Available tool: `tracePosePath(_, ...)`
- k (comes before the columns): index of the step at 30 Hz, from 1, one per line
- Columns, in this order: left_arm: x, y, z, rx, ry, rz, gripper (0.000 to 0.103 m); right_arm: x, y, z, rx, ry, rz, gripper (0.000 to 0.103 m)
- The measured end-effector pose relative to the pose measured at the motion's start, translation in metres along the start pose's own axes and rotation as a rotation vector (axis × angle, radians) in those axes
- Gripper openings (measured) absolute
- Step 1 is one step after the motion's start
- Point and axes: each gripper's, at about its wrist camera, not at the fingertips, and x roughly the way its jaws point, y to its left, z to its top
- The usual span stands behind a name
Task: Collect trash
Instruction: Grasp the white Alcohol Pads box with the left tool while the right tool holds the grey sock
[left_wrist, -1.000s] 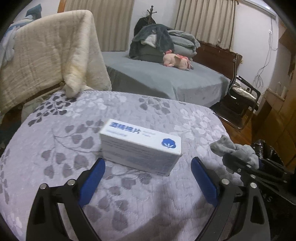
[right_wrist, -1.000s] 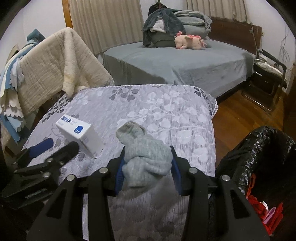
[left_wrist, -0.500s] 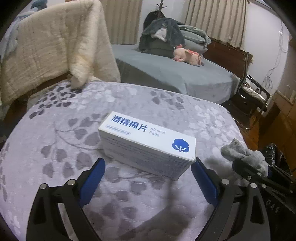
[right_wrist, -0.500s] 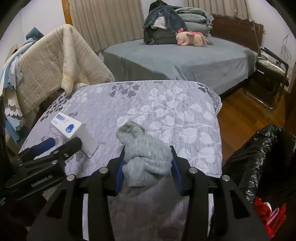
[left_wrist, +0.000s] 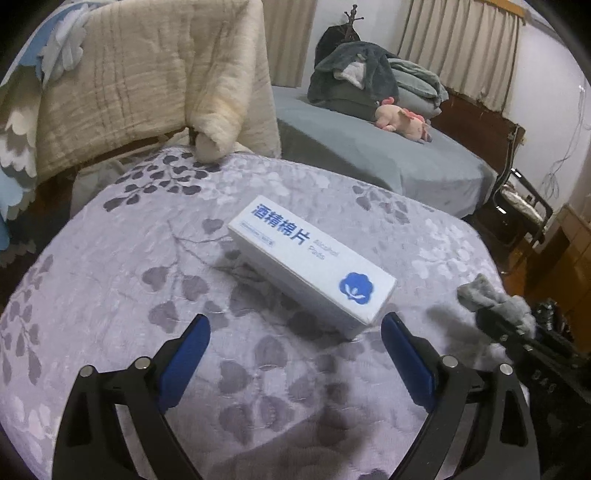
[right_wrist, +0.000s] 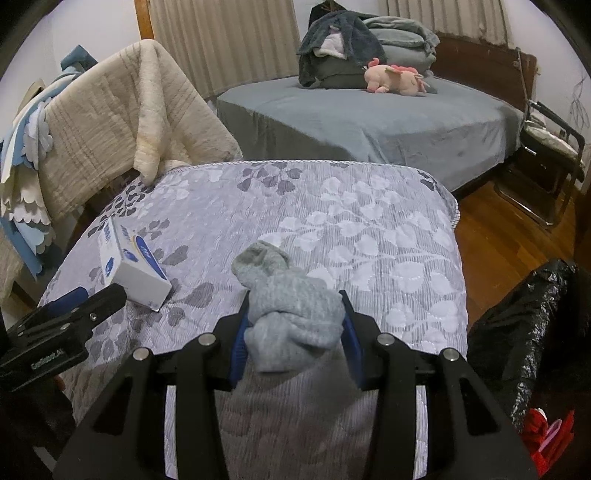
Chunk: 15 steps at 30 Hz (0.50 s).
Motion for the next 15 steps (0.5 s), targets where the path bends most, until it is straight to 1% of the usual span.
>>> tracePosePath(4,0.008,-0.01,0.006,-0.017,0.005,-0.026,0.092,0.002,-0.002,0.001,0.004,-0.001,-0.006,0.042)
tracePosePath(7,0.016,-0.017,0.012,-0.019,-0.001,-0.024,0.092,0.003,-0.007,0.002,0.01,-0.001,-0.011,0.042)
tracePosePath(15,0.031,-0.028,0.021,-0.006,-0.017,0.024,0.092,0.005,-0.015,0.005,0.017,-0.009,-0.012,0.042)
